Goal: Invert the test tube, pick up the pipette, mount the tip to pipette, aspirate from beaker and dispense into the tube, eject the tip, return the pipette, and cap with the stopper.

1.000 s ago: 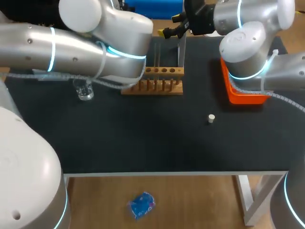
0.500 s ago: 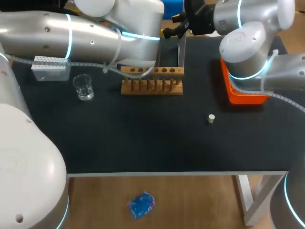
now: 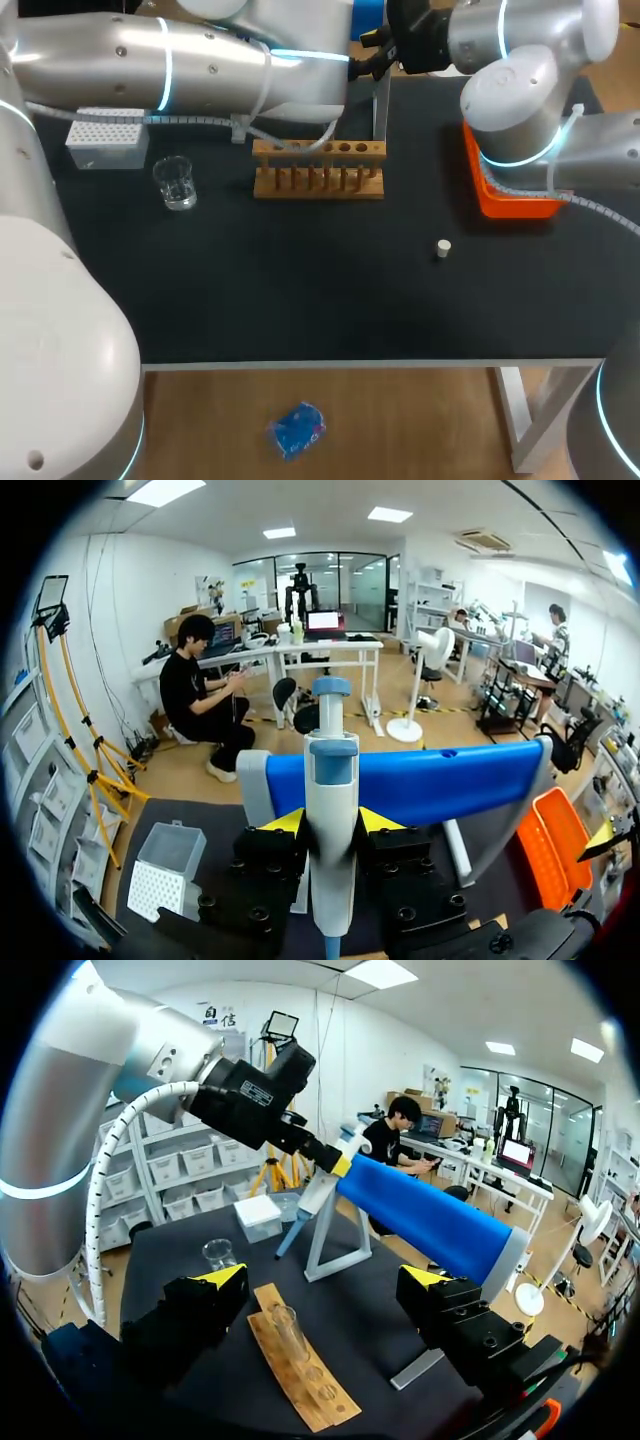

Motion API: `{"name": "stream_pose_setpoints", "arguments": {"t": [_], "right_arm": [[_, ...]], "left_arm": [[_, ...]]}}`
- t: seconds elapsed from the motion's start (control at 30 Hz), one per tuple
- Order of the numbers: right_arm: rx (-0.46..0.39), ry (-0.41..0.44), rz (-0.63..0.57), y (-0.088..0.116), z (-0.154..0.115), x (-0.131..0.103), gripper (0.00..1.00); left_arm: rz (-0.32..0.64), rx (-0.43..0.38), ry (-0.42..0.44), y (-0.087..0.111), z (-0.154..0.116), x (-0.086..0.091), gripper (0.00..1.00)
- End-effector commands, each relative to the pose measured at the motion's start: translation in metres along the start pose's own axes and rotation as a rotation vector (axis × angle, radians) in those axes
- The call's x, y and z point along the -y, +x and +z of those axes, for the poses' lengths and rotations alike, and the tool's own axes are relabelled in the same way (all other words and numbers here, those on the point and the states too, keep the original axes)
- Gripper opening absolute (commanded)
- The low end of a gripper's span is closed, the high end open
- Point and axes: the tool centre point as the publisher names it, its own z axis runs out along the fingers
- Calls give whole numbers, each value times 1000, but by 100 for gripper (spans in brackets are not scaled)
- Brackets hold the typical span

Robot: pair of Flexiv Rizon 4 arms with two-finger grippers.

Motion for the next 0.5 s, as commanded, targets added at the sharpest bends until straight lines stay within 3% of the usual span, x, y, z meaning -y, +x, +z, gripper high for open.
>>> {"name": "stream_pose_setpoints", "arguments": {"t": [0.03,0.5], "right_arm": [[-2,2,0,0,-1,0,100],[-2,2,0,0,-1,0,100]], "left_arm": [[0,5,-13,1,5,3,0],[3,18,-35,2,13,-7,0]]}}
